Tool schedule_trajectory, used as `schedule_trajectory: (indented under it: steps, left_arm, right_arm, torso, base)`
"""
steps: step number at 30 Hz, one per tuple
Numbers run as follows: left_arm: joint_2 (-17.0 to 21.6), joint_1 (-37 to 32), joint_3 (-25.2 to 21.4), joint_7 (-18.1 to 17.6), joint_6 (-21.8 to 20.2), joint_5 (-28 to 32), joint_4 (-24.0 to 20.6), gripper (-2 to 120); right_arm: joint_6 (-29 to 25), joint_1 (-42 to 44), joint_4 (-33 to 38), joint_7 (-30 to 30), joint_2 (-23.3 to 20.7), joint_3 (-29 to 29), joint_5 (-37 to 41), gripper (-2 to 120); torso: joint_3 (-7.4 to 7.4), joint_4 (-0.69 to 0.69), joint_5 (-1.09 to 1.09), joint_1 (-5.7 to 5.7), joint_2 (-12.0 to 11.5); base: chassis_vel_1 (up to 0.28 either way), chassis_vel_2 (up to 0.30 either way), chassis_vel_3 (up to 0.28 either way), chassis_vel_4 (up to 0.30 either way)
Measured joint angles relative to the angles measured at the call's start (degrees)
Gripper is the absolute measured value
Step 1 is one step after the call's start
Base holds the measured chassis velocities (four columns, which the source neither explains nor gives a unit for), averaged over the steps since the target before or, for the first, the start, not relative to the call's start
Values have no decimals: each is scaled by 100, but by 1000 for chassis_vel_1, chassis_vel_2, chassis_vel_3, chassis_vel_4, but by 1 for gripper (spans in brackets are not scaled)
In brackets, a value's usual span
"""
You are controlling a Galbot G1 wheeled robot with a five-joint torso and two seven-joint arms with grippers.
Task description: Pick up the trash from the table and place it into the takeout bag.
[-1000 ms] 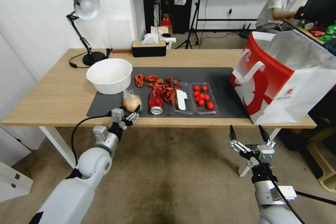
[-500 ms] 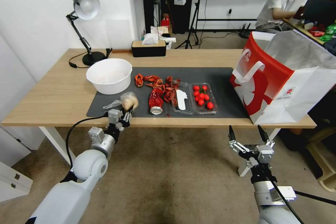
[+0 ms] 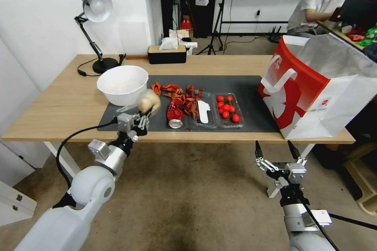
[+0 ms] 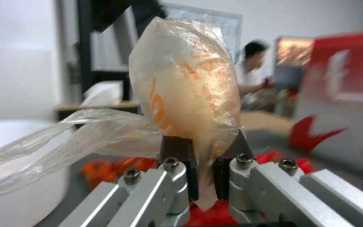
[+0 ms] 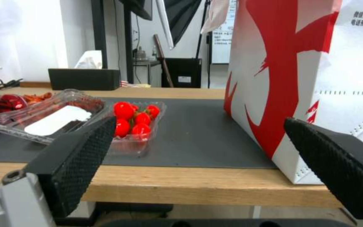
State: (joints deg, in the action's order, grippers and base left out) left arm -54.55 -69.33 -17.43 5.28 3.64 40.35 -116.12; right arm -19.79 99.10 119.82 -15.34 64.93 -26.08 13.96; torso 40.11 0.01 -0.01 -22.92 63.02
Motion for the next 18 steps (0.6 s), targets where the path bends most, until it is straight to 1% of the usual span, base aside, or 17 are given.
schedule_trajectory:
  steps: [2, 3, 4, 5, 6, 7, 8, 9, 10, 11, 12, 13, 15, 16, 18]
  left_arm:
    - [147, 395, 216, 258, 166, 298, 54, 6]
    - [147, 395, 216, 258, 166, 298, 54, 6]
    - [193, 563, 314, 302, 201, 390, 91, 6]
    - [245, 768, 444, 350, 217, 488, 136, 6]
    - [331, 1160, 717, 403, 235, 647, 228, 6]
    - [378, 1396, 906, 416, 240, 726, 290, 6]
    - [378, 1396, 906, 416, 240, 726, 290, 6]
    - [414, 1626, 1132, 421, 243, 798, 364, 6]
    - [443, 1970, 1449, 423, 242, 900, 475, 6]
    - [452, 2330, 1746, 408, 243, 1008, 571, 6]
    - [452, 2330, 1746, 408, 243, 1008, 571, 6]
    - [445, 2618, 1972, 384, 239, 1107, 659, 6]
    - [329, 3365, 2555, 312, 220, 1292, 901, 6]
    - [329, 3365, 2555, 312, 220, 1292, 901, 6]
    - [156, 3895, 2915, 261, 206, 1401, 1096, 6]
  right_arm:
    - [0, -2, 0, 7, 6, 0, 6, 100]
    - [0, -2, 0, 7, 6, 0, 6, 100]
    - [0, -3, -3, 7, 9, -2, 8, 100]
    - [0, -4, -7, 8, 11, -4, 9, 100]
    - [0, -5, -14, 9, 12, -14, 10, 100]
    - [1, -4, -17, 9, 12, -21, 10, 100]
    - [1, -4, -17, 9, 12, -21, 10, 100]
    - [2, -5, -22, 10, 13, -28, 10, 100]
    - [5, -6, -27, 9, 14, -38, 10, 100]
    - [9, -13, -31, 9, 15, -57, 9, 100]
    - [9, -13, -31, 9, 15, -57, 9, 100]
    - [19, -18, -31, 8, 16, -65, 8, 100]
    - [55, -21, -33, 2, 18, -88, 6, 100]
    - [55, -21, -33, 2, 18, -88, 6, 100]
    - [75, -20, -32, -3, 16, -111, 3, 100]
  torso:
    - [0, 0, 0, 1, 0]
    - [0, 0, 0, 1, 0]
    - [0, -1, 1, 1, 0]
    - [0, -1, 1, 1, 0]
    - [1, -1, 0, 1, 0]
    - [1, -2, 2, 0, 0]
    - [1, -2, 2, 0, 0]
    - [1, -1, 3, 1, 0]
    - [1, 0, -2, 0, 0]
    - [1, -2, 1, 1, 0]
    - [1, -2, 1, 1, 0]
    - [1, -2, 3, 1, 0]
    - [1, 0, 1, 0, 0]
    - [1, 0, 1, 0, 0]
    - [1, 0, 3, 0, 0]
  base:
    - [0, 0, 0, 0]
    - [0, 0, 0, 0]
    - [0, 0, 0, 0]
    - [0, 0, 0, 0]
    - [0, 0, 0, 0]
    - [0, 0, 0, 0]
    - [0, 0, 0, 0]
    - [0, 0, 0, 0]
    - [0, 0, 0, 0]
    - [0, 0, 0, 0]
    - [0, 0, 0, 0]
    - [0, 0, 0, 0]
    - [0, 0, 0, 0]
    - [0, 0, 0, 0]
    - [0, 0, 0, 0]
